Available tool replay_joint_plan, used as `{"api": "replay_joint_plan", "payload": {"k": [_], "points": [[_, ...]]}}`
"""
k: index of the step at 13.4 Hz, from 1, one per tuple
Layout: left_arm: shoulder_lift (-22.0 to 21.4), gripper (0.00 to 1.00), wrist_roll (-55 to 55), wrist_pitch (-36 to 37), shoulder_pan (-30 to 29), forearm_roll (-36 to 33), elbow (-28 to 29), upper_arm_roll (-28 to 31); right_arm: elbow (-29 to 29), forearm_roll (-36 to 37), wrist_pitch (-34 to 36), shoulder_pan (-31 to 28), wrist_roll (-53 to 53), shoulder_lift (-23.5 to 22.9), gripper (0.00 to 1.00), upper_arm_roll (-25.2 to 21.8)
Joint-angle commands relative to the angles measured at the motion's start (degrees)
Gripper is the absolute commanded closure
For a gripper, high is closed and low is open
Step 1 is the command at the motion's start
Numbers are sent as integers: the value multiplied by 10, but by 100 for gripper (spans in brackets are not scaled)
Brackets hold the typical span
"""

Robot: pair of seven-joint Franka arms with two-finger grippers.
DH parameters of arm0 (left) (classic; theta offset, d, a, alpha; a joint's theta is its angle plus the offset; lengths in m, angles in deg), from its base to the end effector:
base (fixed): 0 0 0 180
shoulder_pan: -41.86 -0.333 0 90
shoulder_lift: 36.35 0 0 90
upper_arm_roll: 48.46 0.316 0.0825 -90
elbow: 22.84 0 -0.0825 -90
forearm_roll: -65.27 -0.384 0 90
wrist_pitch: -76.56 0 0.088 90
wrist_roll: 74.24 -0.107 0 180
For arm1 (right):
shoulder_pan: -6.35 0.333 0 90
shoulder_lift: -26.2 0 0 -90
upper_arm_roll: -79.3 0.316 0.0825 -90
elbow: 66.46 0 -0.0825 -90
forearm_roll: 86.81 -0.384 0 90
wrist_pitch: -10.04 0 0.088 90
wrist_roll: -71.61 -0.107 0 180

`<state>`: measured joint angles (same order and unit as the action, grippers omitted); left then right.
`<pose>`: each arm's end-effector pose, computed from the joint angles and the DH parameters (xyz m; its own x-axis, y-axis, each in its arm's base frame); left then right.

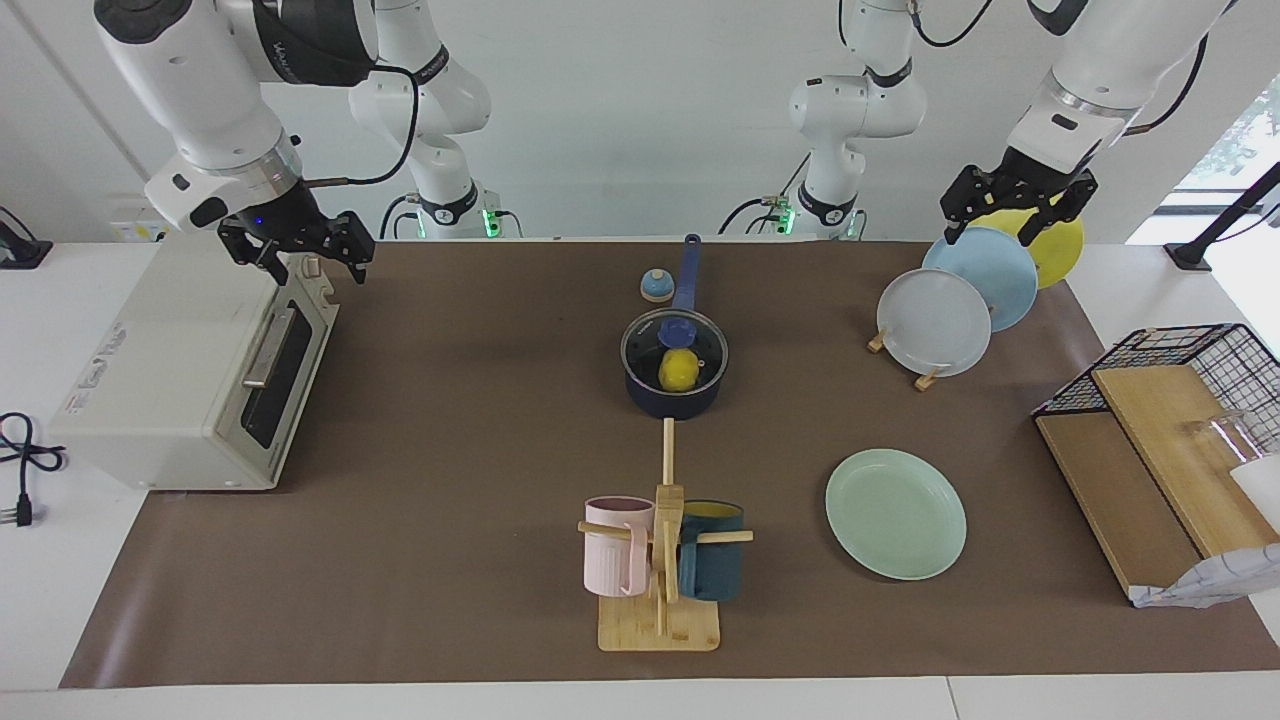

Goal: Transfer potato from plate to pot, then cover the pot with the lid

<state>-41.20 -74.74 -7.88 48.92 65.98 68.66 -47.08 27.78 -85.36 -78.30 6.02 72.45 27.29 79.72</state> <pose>0.5152 -0.0521 0.6493 0.9933 -0.1089 -0.0384 -0.1084 -0.9940 0.0147 0.5432 -0.0019 0.5978 0.9963 0.0155 -0.0842 0.0176 -0.9996 0.0242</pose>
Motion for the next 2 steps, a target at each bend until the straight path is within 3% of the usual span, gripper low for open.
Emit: {"api": "replay_joint_plan", "payload": {"k": [1, 2], "points": [[-17, 0, 6, -13, 3, -12, 20, -2, -3, -1, -8, -6, 12, 1, 0, 3], [-17, 0, 6, -12, 3, -12, 20, -2, -3, -2, -10, -7, 12, 1, 0, 3]]}}
